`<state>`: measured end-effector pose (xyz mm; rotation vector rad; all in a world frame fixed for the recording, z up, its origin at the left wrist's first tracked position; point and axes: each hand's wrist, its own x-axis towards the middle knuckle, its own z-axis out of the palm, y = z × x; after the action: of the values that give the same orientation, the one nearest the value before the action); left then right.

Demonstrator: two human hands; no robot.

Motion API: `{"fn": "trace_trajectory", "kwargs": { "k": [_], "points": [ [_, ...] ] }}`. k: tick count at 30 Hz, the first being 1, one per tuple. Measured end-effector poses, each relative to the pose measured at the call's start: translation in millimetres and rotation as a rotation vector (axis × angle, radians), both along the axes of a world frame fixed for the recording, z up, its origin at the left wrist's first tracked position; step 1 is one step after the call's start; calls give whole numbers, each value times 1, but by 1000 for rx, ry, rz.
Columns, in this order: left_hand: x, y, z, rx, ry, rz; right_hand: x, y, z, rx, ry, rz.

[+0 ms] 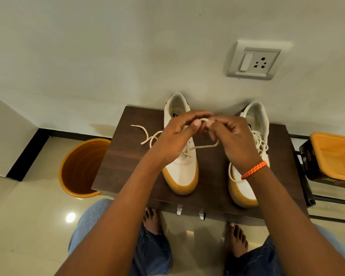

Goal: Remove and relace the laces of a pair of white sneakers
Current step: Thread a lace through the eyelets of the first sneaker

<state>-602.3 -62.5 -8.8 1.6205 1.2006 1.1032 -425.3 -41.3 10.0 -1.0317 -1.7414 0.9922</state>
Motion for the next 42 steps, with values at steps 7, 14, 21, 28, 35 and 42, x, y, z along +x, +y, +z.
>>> {"fn": "trace_trajectory", "kwargs": {
  "k": [7,14,21,28,35,42],
  "points": [
    [-38,0,10,-110,-283,275,21,21,-16,-528,381,-665],
    [-28,-2,14,-88,-79,179,-6,-4,-17,34,-242,-476],
    [-24,3,-3,-84,73,112,-26,-10,-33,-16,-130,-10],
    [-45,5,-5,-110,133,352,-11,4,-35,-235,-118,-278],
    [-31,4,-11,-106,267,229,-31,-10,-39,148,-365,-147],
    [-33,5,-10,-121,231,201,-40,-6,-46,71,-161,-160]
  ]
}}
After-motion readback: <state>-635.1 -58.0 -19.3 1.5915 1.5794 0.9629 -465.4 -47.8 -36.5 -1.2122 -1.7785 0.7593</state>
